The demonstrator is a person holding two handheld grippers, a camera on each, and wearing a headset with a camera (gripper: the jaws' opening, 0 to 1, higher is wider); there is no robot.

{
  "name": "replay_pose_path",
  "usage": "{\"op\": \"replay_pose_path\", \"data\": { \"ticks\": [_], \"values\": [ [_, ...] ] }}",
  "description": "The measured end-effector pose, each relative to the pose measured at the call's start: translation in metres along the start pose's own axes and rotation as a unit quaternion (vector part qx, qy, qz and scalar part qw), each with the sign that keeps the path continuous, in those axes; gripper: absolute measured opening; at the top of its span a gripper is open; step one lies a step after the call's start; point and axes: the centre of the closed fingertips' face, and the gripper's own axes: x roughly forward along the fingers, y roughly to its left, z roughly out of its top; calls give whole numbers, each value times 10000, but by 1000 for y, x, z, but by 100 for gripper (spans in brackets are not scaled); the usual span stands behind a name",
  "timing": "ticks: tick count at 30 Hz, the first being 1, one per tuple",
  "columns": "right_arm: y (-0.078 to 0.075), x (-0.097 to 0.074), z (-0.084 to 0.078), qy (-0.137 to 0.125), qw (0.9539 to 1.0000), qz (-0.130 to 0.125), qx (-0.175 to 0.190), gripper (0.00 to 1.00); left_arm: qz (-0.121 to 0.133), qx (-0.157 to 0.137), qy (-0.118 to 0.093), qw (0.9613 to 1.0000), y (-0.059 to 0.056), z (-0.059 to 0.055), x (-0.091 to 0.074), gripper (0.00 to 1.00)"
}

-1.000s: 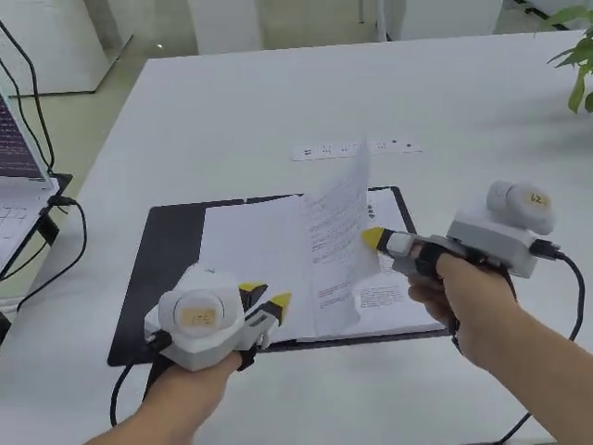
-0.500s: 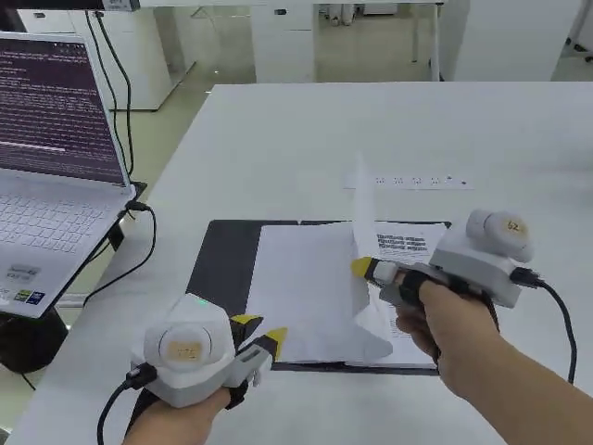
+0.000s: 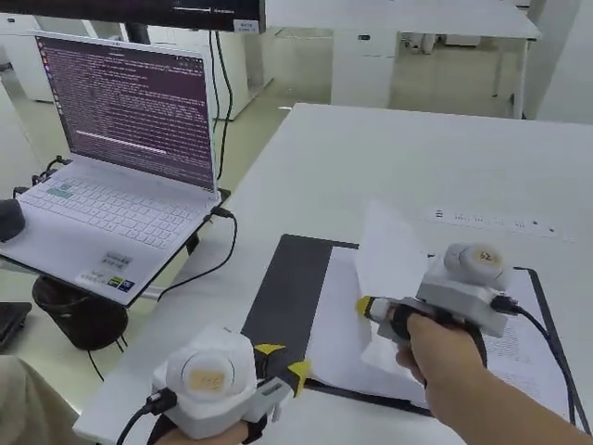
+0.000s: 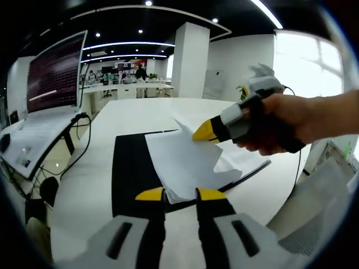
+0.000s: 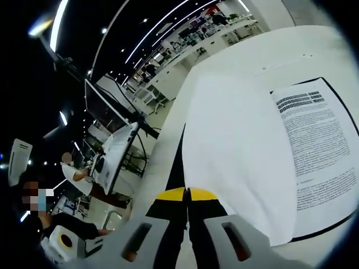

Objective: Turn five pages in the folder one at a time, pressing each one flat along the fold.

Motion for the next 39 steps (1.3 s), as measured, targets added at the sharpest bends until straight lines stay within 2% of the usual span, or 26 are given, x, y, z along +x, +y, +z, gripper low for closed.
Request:
{"op": "replay_pose_path", "data": {
  "ticks": [7, 13, 15, 17, 20, 21, 24, 25, 26, 28, 29, 30, 34, 36, 39],
  "values": [
    [-1, 30, -17, 271, 9995, -144, 35, 0, 134, -170, 38, 9998, 13, -12, -14, 19],
    [-10, 50, -35, 548, 9975, -353, 262, 0, 162, -258, 121, 9995, 20, -22, -18, 19],
    [-15, 56, -40, 562, 9971, -402, 316, 0, 166, -269, 139, 9994, 20, -24, -18, 19],
    [-18, 60, -46, 569, 9967, -382, 439, 0, 166, -280, 169, 9993, 20, -26, -18, 19],
    [-19, 65, -54, 627, 9965, -305, 451, 6, 155, -265, 197, 9993, 21, -26, -16, 19],
    [-19, 65, -55, 617, 9966, -274, 464, 7, 155, -256, 206, 9993, 22, -27, -15, 19],
    [-6, 64, -66, 728, 9938, 206, 809, 10, 148, -238, 232, 9993, 23, -25, -10, 19],
    [-5, 63, -65, 653, 9940, 284, 831, 13, 133, -225, 245, 9994, 21, -24, -8, 19],
    [-1, 62, -62, 551, 9925, 465, 990, 15, 114, -204, 257, 9994, 20, -23, -6, 19],
    [5, 54, -58, 481, 9875, 832, 1252, 13, 3, -99, 284, 9995, 13, -21, 1, 18],
    [4, 50, -53, 406, 9859, 931, 1330, 12, -76, -6, 286, 9996, 8, -19, 8, 19],
    [1, 45, -46, 290, 9840, 1058, 1403, 12, -158, 89, 307, 9994, 4, -19, 13, 19],
    [-20, 23, -31, 125, 9808, 1170, 1558, 9, -448, 427, 315, 9976, -17, -12, 43, 20],
    [-37, 11, -23, 9, 9791, 1157, 1673, 8, -534, 560, 327, 9965, -25, -9, 60, 21],
    [-62, -3, -14, -145, 9767, 1054, 1864, 7, -536, 755, 430, 9948, -29, -12, 86, 21]
  ]
}}
